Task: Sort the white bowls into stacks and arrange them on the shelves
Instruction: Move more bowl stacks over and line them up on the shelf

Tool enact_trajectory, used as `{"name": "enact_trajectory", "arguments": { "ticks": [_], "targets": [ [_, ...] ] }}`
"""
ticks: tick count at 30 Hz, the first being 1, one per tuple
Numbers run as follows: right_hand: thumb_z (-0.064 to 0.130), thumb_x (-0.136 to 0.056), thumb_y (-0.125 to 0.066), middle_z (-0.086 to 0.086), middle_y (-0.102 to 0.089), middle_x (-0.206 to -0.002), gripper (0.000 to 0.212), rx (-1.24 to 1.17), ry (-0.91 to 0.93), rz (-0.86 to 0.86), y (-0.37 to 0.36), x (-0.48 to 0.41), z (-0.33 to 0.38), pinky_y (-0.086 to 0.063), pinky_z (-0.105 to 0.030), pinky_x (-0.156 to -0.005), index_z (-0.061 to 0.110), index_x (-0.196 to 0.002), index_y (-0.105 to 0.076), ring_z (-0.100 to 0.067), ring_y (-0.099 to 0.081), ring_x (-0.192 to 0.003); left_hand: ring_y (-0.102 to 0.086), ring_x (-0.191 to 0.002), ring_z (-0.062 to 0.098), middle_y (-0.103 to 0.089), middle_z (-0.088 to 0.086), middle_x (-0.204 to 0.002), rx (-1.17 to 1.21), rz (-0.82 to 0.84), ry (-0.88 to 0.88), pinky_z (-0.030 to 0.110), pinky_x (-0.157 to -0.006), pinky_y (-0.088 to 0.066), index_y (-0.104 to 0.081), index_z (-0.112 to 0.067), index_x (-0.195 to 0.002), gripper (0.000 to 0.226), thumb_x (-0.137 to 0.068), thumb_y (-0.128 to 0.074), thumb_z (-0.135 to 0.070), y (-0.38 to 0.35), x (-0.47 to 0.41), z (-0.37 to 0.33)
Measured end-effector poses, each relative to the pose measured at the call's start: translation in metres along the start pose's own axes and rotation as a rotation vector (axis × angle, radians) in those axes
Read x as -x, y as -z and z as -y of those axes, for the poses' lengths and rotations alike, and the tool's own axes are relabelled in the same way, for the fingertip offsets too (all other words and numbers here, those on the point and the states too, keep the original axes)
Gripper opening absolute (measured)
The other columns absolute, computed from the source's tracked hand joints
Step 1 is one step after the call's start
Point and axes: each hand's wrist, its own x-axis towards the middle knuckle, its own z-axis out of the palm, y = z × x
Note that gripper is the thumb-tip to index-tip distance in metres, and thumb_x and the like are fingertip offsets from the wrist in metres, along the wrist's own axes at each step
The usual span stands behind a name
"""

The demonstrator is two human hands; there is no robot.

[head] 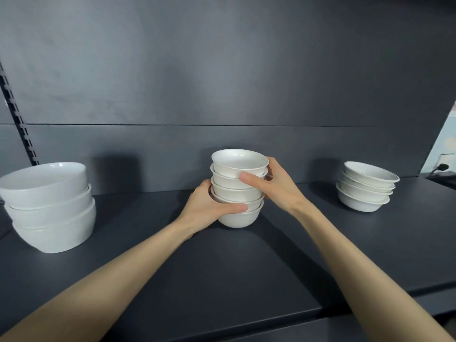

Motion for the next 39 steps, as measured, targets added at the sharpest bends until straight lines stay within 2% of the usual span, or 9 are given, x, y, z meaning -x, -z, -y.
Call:
{"name": "enact_trajectory", "arguments": {
  "ticks": [4, 8, 13, 16, 21, 28, 33, 36, 39],
  "targets": [
    [0.063, -0.061, -0.072, 0.021, -0.057, -0.117, 0.08, -0.015, -0.008, 0.007, 0.0, -0.001, -0.003, -0.052, -0.032, -0.087, 0.029, -0.128, -0.044, -0.005, -0.057, -0.107, -0.062, -0.102, -0.002, -0.065, -0.018, -0.111, 0.022, 0.005, 0.012, 0.015, -0.077, -0.049, -0.05, -0.026, -0.124, 0.092, -0.042, -0.088, -0.043, -0.001, -0.001, 0.002],
    [0.06, -0.066, -0.074, 0.024, -0.056, -0.117, 0.076, -0.038, -0.007, 0.02, 0.0, -0.001, -0.004, -0.051, -0.029, -0.085, 0.03, -0.129, -0.043, -0.001, -0.056, -0.108, -0.061, -0.098, -0.011, -0.06, -0.017, -0.117, 0.083, 0.07, -0.004, 0.009, -0.071, -0.051, -0.04, -0.025, -0.13, 0.089, -0.057, -0.09, -0.017, -0.003, 0.006, 0.005],
    [0.061, -0.064, -0.075, 0.025, -0.056, -0.115, 0.077, -0.057, -0.011, 0.02, 0.0, 0.0, -0.003, -0.051, -0.029, -0.084, 0.032, -0.128, -0.043, -0.001, -0.057, -0.106, -0.06, -0.083, -0.019, -0.067, -0.021, -0.096, 0.035, 0.099, -0.052, 0.003, -0.066, -0.046, -0.046, -0.035, -0.103, 0.065, -0.068, -0.081, 0.007, -0.007, 0.01, 0.008],
    [0.061, -0.062, -0.076, 0.025, -0.057, -0.115, 0.077, -0.065, -0.002, 0.001, -0.001, 0.0, -0.001, -0.052, -0.029, -0.084, 0.031, -0.126, -0.045, -0.002, -0.057, -0.107, -0.062, -0.084, -0.016, -0.065, -0.016, -0.105, 0.03, 0.054, -0.029, 0.005, -0.066, -0.047, -0.048, -0.032, -0.108, 0.067, -0.063, -0.086, 0.0, -0.006, 0.009, 0.009],
    [0.067, -0.055, -0.076, 0.023, -0.059, -0.114, 0.083, -0.072, 0.019, 0.033, -0.007, 0.006, 0.009, -0.053, -0.032, -0.085, 0.031, -0.124, -0.048, -0.004, -0.059, -0.107, -0.065, -0.089, -0.01, -0.069, -0.018, -0.1, 0.024, -0.018, -0.028, 0.008, -0.068, -0.049, -0.054, -0.031, -0.106, 0.064, -0.06, -0.088, -0.003, 0.001, 0.026, 0.005],
    [0.07, -0.05, -0.072, 0.017, -0.062, -0.116, 0.088, -0.102, 0.135, 0.127, -0.036, 0.029, 0.067, -0.056, -0.038, -0.084, 0.027, -0.123, -0.05, -0.011, -0.062, -0.106, -0.066, -0.093, -0.004, -0.07, -0.016, -0.103, 0.01, -0.177, -0.05, 0.013, -0.07, -0.052, -0.055, -0.029, -0.113, 0.069, -0.057, -0.092, -0.015, 0.045, 0.087, -0.019],
    [0.072, -0.048, -0.069, 0.016, -0.061, -0.116, 0.091, -0.122, 0.214, 0.214, -0.083, 0.051, 0.117, -0.054, -0.034, -0.079, 0.026, -0.123, -0.05, -0.01, -0.061, -0.105, -0.066, -0.094, -0.003, -0.071, -0.017, -0.102, -0.015, -0.291, -0.08, 0.012, -0.07, -0.051, -0.056, -0.027, -0.113, 0.072, -0.053, -0.094, -0.019, 0.094, 0.141, -0.027],
    [0.072, -0.048, -0.07, 0.017, -0.061, -0.115, 0.089, -0.156, 0.238, 0.263, -0.125, 0.063, 0.145, -0.056, -0.039, -0.083, 0.026, -0.122, -0.051, -0.01, -0.061, -0.106, -0.064, -0.084, -0.012, -0.072, -0.021, -0.091, -0.025, -0.363, -0.089, 0.006, -0.065, -0.048, -0.056, -0.028, -0.106, 0.062, -0.059, -0.09, -0.007, 0.132, 0.178, -0.027],
    [0.071, -0.049, -0.071, 0.016, -0.062, -0.113, 0.087, -0.193, 0.26, 0.313, -0.177, 0.078, 0.173, -0.055, -0.039, -0.084, 0.025, -0.12, -0.052, -0.009, -0.061, -0.104, -0.067, -0.09, -0.004, -0.071, -0.012, -0.103, -0.053, -0.437, -0.053, 0.012, -0.071, -0.053, -0.057, -0.023, -0.116, 0.077, -0.048, -0.095, -0.024, 0.181, 0.217, -0.019]
  ]
}}
